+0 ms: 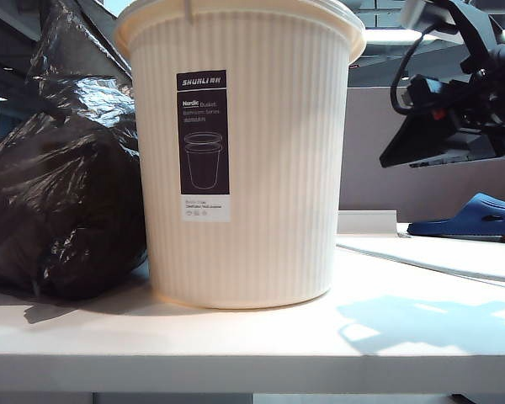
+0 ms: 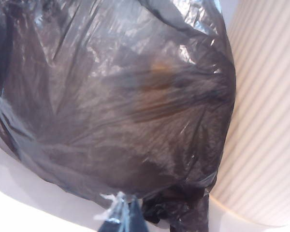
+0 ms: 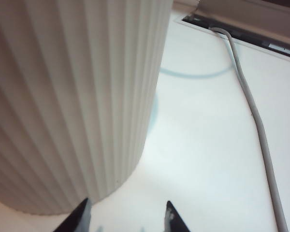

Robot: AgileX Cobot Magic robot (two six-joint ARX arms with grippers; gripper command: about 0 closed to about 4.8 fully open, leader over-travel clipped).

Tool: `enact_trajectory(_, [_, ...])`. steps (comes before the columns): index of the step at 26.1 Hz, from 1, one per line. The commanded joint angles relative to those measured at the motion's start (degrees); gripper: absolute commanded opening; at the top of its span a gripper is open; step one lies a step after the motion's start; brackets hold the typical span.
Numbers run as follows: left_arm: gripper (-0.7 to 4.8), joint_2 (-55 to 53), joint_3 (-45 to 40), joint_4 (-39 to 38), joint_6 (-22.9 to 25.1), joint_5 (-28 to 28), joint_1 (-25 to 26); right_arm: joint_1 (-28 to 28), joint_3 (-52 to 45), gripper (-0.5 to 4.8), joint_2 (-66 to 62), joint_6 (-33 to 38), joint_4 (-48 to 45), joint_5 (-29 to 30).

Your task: Open the ring lid of the trash can, pull out the black garbage bag inside, and place it on the table.

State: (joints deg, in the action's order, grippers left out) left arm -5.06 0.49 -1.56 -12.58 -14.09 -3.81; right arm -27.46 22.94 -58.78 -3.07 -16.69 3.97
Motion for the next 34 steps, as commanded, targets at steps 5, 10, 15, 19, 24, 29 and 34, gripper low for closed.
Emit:
enact_trajectory(5, [-0.06,0.02,0.04,-1.57,-0.94,-0.09,-0.09,-0.09,0.31,1.98,0.22,0.04,-1.77,-0.39])
enact_trajectory(10, [-0.06,0.02,0.04,-1.57,-0.94,-0.09,-0.09,-0.09,0.31,1.98,0.22,0.04,-1.68,-0.22])
enact_trajectory(15, [-0.06,0.02,0.04,-1.57,-0.94,-0.09,-0.09,-0.09,0.31,1.98,0.22,0.04,-1.57,-0.22])
enact_trajectory(19, [-0.06,0.02,0.04,-1.57,-0.94,-0.07,-0.09,-0.09,0.31,1.97,0.22,-0.17,-1.55,-3.76])
enact_trajectory(24, [-0.06,0.02,0.04,-1.57,-0.94,-0.09,-0.09,-0.07,0.31,0.08,0.46,-0.24,-0.76,-5.86])
enact_trajectory(29, [-0.06,0.02,0.04,-1.57,-0.94,-0.09,-0.09,0.72,0.31,-0.02,4.66,-0.22,7.23,-8.61])
enact_trajectory(34, [-0.06,0.02,0.04,-1.57,-0.94,-0.09,-0.09,4.81,0.31,-0.02,11.93,-0.17,14.73,-6.49])
